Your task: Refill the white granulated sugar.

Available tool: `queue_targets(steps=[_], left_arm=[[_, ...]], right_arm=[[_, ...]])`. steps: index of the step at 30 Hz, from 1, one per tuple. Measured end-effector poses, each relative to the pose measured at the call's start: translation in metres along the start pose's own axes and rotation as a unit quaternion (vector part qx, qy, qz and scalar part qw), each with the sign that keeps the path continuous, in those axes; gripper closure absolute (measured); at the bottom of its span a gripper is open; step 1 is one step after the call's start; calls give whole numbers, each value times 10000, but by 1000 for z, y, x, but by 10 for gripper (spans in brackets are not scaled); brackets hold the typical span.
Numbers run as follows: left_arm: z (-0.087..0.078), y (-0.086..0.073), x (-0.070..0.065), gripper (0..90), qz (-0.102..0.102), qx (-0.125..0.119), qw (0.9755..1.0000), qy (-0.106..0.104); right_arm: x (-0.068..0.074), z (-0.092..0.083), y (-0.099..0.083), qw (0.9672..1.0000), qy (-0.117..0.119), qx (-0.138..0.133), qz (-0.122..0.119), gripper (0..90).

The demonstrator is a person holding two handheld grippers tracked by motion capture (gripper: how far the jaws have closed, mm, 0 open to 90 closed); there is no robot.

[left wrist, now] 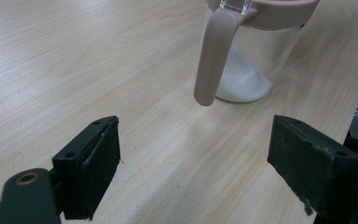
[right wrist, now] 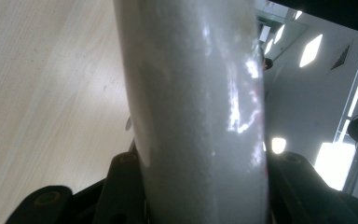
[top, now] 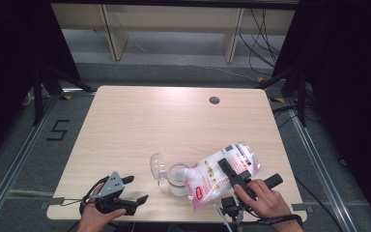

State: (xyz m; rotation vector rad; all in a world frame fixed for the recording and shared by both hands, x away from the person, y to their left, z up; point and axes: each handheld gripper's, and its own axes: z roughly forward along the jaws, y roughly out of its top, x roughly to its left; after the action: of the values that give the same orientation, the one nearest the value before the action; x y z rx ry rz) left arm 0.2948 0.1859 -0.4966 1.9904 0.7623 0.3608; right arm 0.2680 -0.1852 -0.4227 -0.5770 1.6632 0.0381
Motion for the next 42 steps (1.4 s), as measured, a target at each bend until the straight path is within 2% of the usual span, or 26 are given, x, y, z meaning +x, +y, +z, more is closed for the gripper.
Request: queue_targets(steps=[4, 5, 6, 7, 8, 12, 13, 14, 15, 16, 19, 21, 22, 33, 37, 39, 40, 41, 42], left_arm=[[0, 0, 0, 164, 0, -5, 10000, -2], [0, 0, 0, 165, 1, -6, 10000, 0], [0, 0, 0, 165, -1, -9, 10000, -4], [0, 0, 0, 165, 1, -10, 10000, -3], [0, 0, 0, 165, 3, -7, 10000, -2], [0, 0, 0, 165, 3, -2, 10000, -2], [0, 0, 0, 165, 5, -4, 10000, -2], [0, 0, 0, 165, 1, -5, 10000, -3], [1, 0, 0, 165, -7, -30, 10000, -32], [1, 0, 0, 165, -10, -31, 10000, -30], [0, 0, 0, 165, 2, 8, 10000, 5], [0, 0, 0, 165, -3, -9, 10000, -3], [1, 0, 0, 165, -4, -26, 10000, -30], [0, 0, 0, 165, 6, -6, 10000, -1], [0, 0, 0, 165, 2, -7, 10000, -1], [0, 0, 0, 165, 3, -9, 10000, 5], [0, 0, 0, 165, 5, -10, 10000, 3], [0, 0, 0, 165, 7, -6, 10000, 2], [0, 0, 0, 165, 8, -11, 10000, 4]], right_arm=[[0, 1, 0, 9999, -49, -89, 90, 628], [-2, 1, 0, 9999, -73, -146, 3, 629], [-3, 1, 0, 9998, -80, -178, 29, 630], [-1, 0, 0, 9998, -85, -114, 160, 630], [-2, 1, -1, 9997, -66, -138, 176, 631], [-3, 0, -1, 9999, -14, -118, 95, 632], [-2, 0, -2, 9998, -4, -109, 178, 632], [-4, 0, -2, 9999, -29, -125, 96, 633], [-2, 0, -2, 9998, -64, -118, 160, 633], [-4, 1, -3, 9998, -104, -186, 17, 633], [-2, 0, -4, 9997, -65, -102, 195, 634], [-3, 0, -4, 9998, -78, -127, 141, 634], [-3, -1, -4, 9998, -57, -90, 195, 634], [-3, -1, -4, 9997, -56, -82, 204, 636], [-7, 0, -4, 9998, -75, -185, -47, 636], [-6, 0, -4, 9998, -99, -158, 45, 636], [-3, -1, -5, 9998, -59, -107, 171, 636], [-5, -1, -4, 9999, -86, -119, 82, 636], [-4, -1, -4, 9999, -55, -75, 133, 636]])
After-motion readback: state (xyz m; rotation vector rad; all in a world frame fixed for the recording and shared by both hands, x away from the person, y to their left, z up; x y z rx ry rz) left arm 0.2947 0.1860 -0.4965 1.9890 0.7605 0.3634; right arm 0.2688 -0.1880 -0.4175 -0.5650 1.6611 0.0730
